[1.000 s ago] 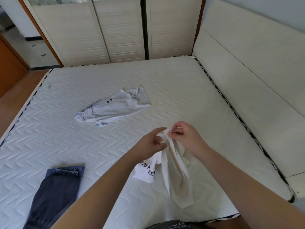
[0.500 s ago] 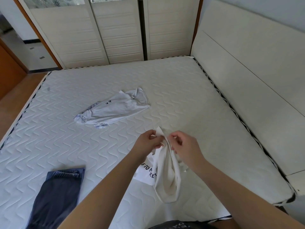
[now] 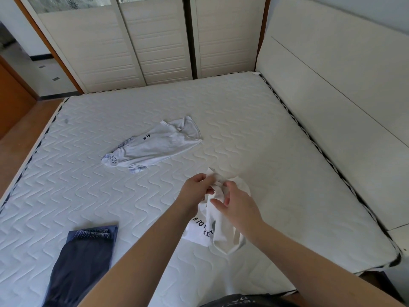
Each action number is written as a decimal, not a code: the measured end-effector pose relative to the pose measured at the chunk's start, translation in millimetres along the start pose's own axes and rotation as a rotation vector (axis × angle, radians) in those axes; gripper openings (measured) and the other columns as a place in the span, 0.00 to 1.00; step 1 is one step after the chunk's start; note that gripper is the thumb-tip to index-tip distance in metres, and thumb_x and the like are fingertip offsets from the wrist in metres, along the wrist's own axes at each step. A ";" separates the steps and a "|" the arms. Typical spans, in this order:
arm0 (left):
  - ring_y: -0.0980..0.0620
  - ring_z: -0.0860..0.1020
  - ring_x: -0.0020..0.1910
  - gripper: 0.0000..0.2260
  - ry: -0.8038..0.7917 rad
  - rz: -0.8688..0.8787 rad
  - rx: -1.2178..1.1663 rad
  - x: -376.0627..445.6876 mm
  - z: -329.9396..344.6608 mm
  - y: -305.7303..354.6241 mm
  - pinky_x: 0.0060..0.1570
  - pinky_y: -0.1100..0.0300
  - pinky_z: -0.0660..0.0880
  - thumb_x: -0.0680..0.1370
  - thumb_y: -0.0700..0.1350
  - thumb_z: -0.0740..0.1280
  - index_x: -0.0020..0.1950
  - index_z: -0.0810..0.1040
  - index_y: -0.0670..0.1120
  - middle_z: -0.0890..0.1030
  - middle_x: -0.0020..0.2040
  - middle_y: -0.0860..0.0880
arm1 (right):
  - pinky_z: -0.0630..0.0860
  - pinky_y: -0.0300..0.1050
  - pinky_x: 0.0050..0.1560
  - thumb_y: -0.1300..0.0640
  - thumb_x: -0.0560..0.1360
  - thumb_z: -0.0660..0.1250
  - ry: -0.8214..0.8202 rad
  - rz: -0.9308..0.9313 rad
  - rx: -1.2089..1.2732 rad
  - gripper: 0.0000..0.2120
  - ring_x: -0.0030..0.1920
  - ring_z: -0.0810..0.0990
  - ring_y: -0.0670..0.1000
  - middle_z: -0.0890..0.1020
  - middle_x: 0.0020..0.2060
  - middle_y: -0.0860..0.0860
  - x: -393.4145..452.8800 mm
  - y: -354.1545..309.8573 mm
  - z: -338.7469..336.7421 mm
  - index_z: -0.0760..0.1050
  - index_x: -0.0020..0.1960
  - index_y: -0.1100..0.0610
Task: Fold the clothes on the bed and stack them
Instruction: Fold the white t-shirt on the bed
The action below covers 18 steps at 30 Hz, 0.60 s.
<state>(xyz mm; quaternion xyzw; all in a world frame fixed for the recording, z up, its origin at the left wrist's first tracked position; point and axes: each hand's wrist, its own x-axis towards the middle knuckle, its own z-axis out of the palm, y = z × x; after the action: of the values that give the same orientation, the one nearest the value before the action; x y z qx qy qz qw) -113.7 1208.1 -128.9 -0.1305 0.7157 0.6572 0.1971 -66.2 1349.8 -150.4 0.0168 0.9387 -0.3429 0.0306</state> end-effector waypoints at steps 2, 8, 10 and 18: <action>0.54 0.77 0.36 0.07 -0.027 -0.010 -0.007 -0.2 -2.8 0.0 0.38 0.59 0.65 0.72 0.50 0.71 0.41 0.77 0.47 0.80 0.37 0.51 | 0.71 0.43 0.43 0.43 0.76 0.64 0.042 -0.035 -0.010 0.21 0.46 0.80 0.51 0.79 0.41 0.46 1.4 -2.4 -1.6 0.67 0.65 0.50; 0.56 0.78 0.36 0.04 -0.043 -0.050 -0.001 2.3 -6.5 -0.5 0.38 0.59 0.67 0.74 0.48 0.68 0.42 0.78 0.48 0.81 0.37 0.52 | 0.75 0.46 0.42 0.53 0.79 0.62 0.043 -0.079 -0.065 0.09 0.40 0.81 0.54 0.83 0.37 0.51 6.9 -1.0 -3.3 0.75 0.58 0.52; 0.57 0.77 0.34 0.06 -0.007 -0.052 0.052 4.7 -8.4 -1.0 0.37 0.60 0.67 0.74 0.49 0.68 0.42 0.79 0.48 0.80 0.37 0.53 | 0.77 0.40 0.35 0.57 0.80 0.61 -0.020 -0.005 0.209 0.07 0.32 0.82 0.50 0.82 0.31 0.52 7.4 1.4 -0.7 0.75 0.56 0.51; 0.58 0.74 0.30 0.09 0.093 0.140 0.177 23.3 -24.1 -13.5 0.36 0.61 0.70 0.77 0.49 0.67 0.43 0.77 0.43 0.78 0.32 0.52 | 0.79 0.50 0.51 0.60 0.79 0.60 -0.170 0.212 0.748 0.05 0.45 0.85 0.50 0.86 0.41 0.52 13.9 22.0 -5.7 0.75 0.49 0.56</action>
<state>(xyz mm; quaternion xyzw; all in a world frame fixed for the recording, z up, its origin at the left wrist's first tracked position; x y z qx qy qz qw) -131.0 1184.5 -150.1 -0.0923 0.7867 0.5968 0.1281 -79.2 1370.4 -161.1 0.0950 0.7362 -0.6563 0.1350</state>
